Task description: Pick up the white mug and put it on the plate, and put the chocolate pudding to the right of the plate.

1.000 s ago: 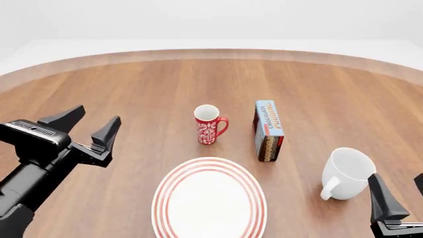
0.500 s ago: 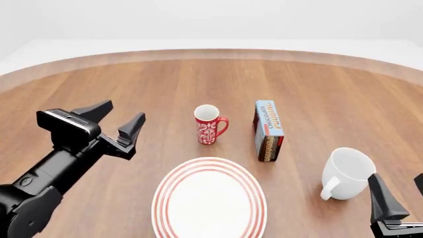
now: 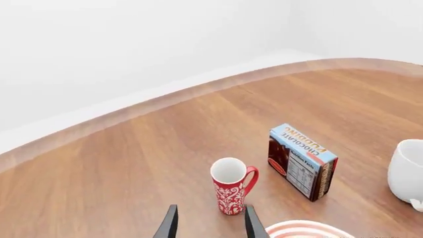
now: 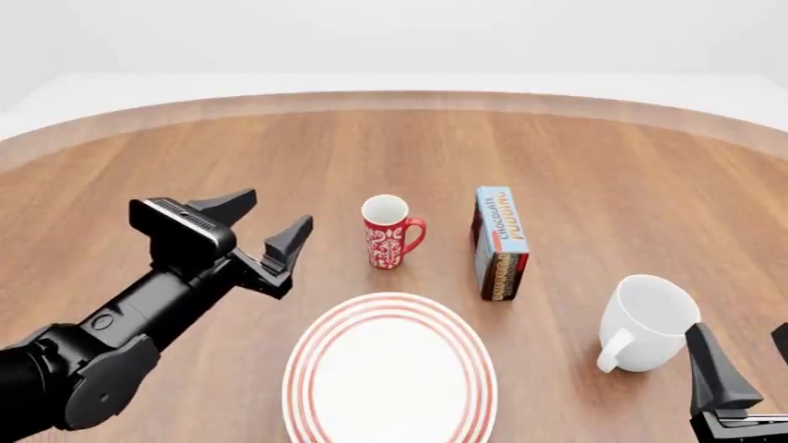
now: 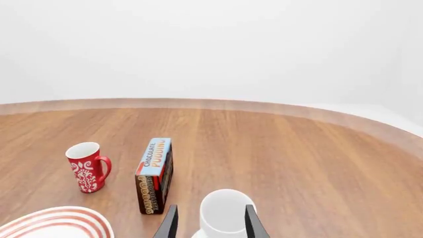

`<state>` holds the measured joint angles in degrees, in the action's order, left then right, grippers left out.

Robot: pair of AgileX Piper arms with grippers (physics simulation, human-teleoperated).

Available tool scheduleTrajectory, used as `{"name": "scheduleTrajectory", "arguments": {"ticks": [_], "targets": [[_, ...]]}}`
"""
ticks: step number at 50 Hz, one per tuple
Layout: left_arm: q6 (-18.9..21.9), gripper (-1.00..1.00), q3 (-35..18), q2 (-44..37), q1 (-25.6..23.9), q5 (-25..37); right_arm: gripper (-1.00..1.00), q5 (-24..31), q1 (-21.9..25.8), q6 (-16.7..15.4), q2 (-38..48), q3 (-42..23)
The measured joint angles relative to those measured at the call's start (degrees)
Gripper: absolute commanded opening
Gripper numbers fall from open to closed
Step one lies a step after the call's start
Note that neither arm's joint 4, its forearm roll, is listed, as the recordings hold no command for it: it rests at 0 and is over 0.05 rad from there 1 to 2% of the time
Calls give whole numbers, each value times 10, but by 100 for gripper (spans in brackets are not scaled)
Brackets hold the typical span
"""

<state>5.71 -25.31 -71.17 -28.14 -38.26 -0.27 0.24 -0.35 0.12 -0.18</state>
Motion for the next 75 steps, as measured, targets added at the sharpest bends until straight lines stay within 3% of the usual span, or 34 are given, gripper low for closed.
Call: {"name": "scheduleTrajectory", "arguments": {"ticks": [37,75], "targets": [[-14,100,-53,-80,-104,-6,100,0,0,0,0,0],[-20,100,-129,-143,-180,24,100,2,-1,3,0,0]]}}
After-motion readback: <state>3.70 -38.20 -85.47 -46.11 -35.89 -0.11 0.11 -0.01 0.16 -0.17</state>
